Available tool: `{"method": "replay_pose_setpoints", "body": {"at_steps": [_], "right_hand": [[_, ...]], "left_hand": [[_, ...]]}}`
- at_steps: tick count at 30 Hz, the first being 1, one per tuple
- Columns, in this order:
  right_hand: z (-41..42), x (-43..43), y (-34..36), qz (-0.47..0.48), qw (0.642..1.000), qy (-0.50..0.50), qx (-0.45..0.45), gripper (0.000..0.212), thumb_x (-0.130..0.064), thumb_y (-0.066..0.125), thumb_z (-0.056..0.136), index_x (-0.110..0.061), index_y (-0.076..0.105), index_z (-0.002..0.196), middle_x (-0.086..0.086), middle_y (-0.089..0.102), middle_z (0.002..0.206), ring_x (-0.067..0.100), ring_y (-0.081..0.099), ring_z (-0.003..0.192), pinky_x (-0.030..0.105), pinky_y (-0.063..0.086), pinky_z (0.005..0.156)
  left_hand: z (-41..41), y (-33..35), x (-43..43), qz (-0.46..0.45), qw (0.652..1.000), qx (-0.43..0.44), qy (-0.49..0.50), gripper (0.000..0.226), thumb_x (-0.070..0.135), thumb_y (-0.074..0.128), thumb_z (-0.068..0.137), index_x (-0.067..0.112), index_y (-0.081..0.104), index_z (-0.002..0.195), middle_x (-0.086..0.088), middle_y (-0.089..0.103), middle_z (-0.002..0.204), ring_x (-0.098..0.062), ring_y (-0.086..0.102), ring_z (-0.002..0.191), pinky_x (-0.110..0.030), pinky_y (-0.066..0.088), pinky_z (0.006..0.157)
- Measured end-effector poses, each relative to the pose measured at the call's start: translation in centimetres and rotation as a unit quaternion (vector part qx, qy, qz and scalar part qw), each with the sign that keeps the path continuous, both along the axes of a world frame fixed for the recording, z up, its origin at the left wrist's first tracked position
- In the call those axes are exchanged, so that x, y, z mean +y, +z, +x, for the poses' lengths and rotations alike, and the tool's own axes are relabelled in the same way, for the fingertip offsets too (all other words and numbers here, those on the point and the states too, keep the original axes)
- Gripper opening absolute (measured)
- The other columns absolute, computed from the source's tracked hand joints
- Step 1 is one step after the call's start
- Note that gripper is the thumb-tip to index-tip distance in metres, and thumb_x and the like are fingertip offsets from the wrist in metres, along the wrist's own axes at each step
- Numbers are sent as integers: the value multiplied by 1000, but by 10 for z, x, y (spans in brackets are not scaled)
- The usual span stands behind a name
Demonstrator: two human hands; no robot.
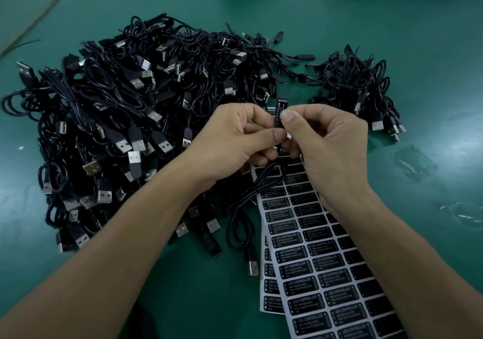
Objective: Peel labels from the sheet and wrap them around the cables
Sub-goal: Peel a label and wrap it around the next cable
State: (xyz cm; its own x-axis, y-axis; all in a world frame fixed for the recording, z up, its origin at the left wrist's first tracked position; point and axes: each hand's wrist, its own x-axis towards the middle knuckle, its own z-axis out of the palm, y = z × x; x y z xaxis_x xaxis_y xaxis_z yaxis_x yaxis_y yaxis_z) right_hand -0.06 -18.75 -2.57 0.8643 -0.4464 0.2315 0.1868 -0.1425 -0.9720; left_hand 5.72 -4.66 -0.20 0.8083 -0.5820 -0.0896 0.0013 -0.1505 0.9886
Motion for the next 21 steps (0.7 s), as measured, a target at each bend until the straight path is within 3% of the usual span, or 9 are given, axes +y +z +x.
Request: {"method": "replay_pose_setpoints", "body": {"at_steps": [21], "right_hand": [[-1, 1, 3, 11, 1000, -8, -8, 9, -17, 74, 88, -21, 75, 80, -7, 72, 66, 2, 64, 57, 14, 50, 54]], "left_hand": [[-2, 1, -1, -6, 1000, 0, -2, 10, 7, 70, 90, 8, 60, 89, -3, 75, 73, -5, 65, 57, -16, 53, 53]]}}
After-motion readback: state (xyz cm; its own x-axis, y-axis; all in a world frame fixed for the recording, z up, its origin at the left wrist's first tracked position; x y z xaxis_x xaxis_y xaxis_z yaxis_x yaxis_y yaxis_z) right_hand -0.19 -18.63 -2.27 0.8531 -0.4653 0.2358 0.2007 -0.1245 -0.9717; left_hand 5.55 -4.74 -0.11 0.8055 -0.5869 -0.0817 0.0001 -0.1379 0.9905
